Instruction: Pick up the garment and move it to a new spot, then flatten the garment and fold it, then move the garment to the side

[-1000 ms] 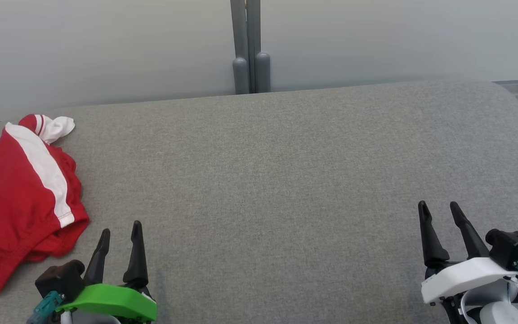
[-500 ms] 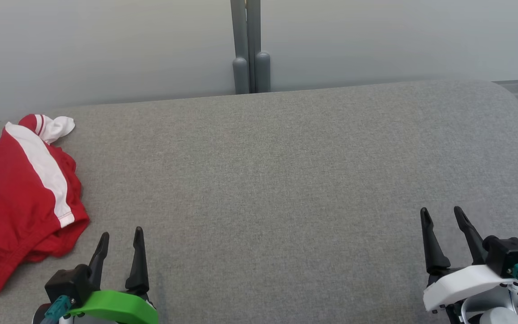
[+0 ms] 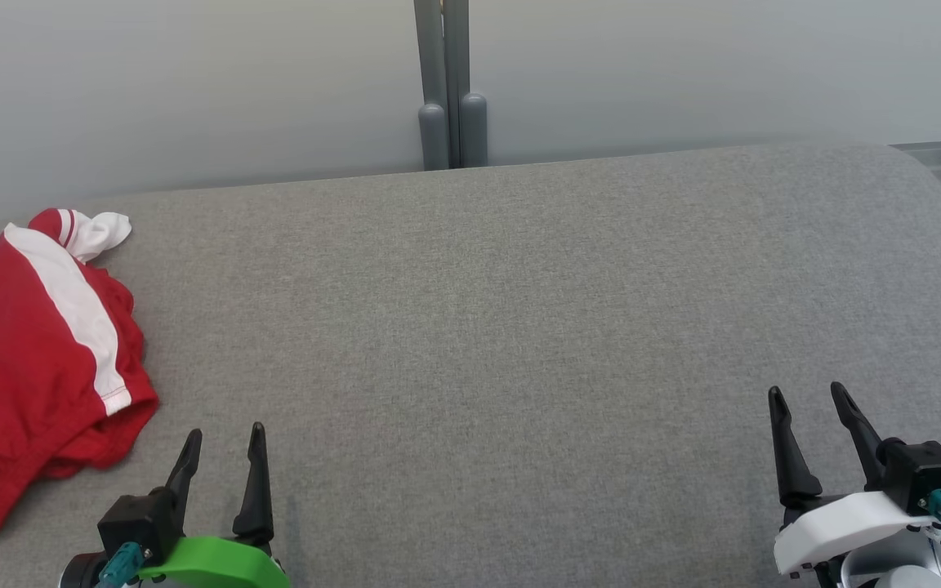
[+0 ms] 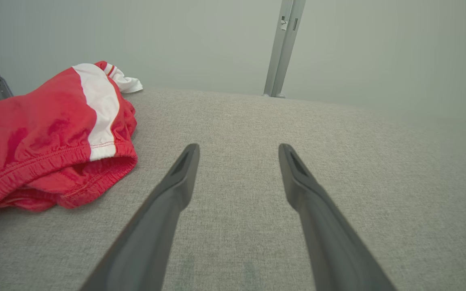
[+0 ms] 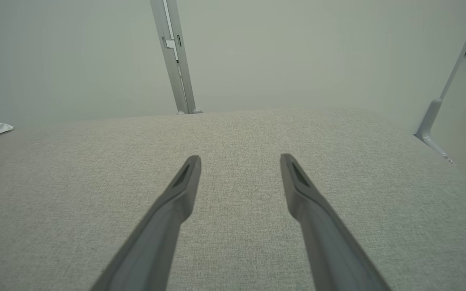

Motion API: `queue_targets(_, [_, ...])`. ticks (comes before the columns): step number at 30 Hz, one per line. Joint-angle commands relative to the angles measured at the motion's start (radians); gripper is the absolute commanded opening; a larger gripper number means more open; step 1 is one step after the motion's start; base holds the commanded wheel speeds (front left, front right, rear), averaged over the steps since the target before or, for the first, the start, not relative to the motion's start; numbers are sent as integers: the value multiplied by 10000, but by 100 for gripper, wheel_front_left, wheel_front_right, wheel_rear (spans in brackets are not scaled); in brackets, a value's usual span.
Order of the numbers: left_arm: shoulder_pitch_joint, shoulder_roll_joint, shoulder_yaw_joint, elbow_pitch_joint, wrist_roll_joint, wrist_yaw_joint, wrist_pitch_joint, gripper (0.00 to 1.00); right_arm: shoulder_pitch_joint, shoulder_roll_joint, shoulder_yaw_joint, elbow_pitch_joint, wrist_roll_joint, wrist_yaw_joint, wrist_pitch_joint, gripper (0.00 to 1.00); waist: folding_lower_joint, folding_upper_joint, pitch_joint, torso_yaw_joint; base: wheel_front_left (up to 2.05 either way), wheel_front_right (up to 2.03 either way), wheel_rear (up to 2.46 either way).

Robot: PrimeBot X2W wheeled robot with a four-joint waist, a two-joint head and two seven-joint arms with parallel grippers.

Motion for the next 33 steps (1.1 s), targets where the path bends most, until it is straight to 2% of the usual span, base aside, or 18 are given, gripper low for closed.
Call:
queue_targets(1, [-15,59,17,11,232,-21,-84,100,52,-19,-17,9,-255,3,-110,100,0,-1,-6,-11,0,0,0])
queue_targets(20, [-37,32,38,258,1414,-95,-422,100,138,18,-33,111,-1441,2,-448,100,0,-1,-26,-100,0,0,0])
queue_targets(33, [-61,20,61,343,1456,-100,-398,100,210,51,-86,130,-1331,2,-434,100,0,-1,-76,-59,0,0,0])
